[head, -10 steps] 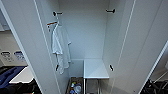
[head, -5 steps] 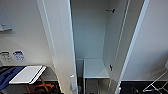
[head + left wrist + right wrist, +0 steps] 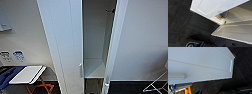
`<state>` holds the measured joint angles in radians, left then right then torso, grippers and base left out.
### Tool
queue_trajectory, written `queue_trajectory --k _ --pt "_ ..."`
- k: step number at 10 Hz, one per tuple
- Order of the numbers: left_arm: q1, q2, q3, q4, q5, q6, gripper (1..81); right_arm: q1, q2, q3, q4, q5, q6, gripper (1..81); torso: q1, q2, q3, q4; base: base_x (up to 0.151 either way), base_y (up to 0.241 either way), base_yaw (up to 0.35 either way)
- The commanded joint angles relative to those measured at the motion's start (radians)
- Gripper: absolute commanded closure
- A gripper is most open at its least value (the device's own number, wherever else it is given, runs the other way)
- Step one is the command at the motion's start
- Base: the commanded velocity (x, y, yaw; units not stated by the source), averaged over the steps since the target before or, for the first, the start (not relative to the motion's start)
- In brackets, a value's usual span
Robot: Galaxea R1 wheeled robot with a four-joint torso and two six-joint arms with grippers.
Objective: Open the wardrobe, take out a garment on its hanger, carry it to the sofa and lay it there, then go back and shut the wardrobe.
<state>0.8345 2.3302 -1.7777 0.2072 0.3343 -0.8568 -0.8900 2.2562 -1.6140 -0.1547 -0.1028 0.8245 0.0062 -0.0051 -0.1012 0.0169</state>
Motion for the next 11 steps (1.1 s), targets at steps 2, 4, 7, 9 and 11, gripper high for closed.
queue_trajectory --k 2,4,7,9,11 --pt "0.082 0.045 -0.077 0.138 -0.084 0.012 1.0 -0.027 0.153 -0.223 -0.118 -0.037 -0.002 1.0 0.000 0.000 0.000 0.000 0.000 0.000 0.000" --pt "0.182 0.109 -0.155 0.199 -0.122 0.012 1.0 -0.102 0.218 -0.342 -0.172 -0.037 -0.004 1.0 0.000 0.000 0.000 0.000 0.000 0.000 0.000" --pt "0.307 0.219 -0.290 0.312 -0.150 0.012 1.0 -0.217 0.361 -0.543 -0.291 -0.037 -0.002 1.0 0.000 0.000 0.000 0.000 0.000 0.000 0.000" --pt "0.395 0.271 -0.346 0.386 -0.194 0.012 1.0 -0.300 0.486 -0.741 -0.371 -0.037 -0.004 1.0 0.000 0.000 0.000 0.000 0.000 0.000 0.000" --pt "0.446 0.327 -0.451 0.415 -0.265 0.012 1.0 -0.356 0.568 -0.882 -0.421 -0.025 -0.004 1.0 0.000 0.000 0.000 0.000 0.000 0.000 0.000"
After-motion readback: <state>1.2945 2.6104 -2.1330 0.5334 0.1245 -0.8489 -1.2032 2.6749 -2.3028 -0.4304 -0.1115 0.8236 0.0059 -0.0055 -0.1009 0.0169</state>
